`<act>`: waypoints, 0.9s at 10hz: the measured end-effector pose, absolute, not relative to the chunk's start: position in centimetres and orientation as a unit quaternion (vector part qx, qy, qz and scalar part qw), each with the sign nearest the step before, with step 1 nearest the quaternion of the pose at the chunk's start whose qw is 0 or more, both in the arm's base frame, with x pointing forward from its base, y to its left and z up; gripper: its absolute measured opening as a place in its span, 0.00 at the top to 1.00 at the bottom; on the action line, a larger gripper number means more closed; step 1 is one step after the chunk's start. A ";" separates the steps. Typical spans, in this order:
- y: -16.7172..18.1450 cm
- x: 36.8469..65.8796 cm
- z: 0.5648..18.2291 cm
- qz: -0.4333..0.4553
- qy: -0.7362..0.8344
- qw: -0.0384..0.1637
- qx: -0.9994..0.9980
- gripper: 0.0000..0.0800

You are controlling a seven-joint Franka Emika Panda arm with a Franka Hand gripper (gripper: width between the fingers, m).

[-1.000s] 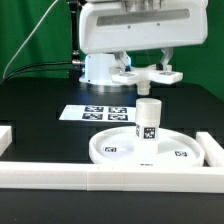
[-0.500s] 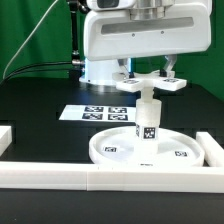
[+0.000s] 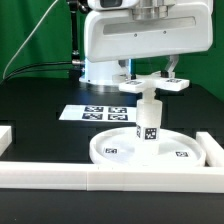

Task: Assemble round table

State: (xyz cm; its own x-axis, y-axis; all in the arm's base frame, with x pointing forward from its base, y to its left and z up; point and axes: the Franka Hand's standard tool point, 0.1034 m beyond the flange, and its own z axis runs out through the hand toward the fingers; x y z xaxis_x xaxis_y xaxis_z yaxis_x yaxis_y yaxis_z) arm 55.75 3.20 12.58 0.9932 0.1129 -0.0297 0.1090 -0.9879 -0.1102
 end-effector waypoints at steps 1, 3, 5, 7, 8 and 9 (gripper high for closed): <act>3.3 55.8 12.5 0.016 -0.056 0.054 -0.997 0.45; 3.7 55.9 11.8 0.015 -0.058 0.052 -0.997 0.45; 3.8 56.3 11.3 0.007 -0.056 0.050 -0.997 0.45; 3.7 56.1 10.7 0.010 -0.056 0.049 -0.997 0.45; 3.6 56.2 10.6 0.005 -0.056 0.047 -0.997 0.45; 3.4 56.3 10.5 0.000 -0.054 0.048 -0.997 0.45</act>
Offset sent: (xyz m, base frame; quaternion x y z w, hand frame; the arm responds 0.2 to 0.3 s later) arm 0.0191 0.0155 -0.0071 -0.0008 0.0315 -0.0008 0.9995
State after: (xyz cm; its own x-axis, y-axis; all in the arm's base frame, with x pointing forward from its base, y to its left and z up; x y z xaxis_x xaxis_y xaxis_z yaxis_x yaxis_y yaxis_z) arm 56.29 3.43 10.54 0.9941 0.1086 0.0047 0.1085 -0.9894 -0.0966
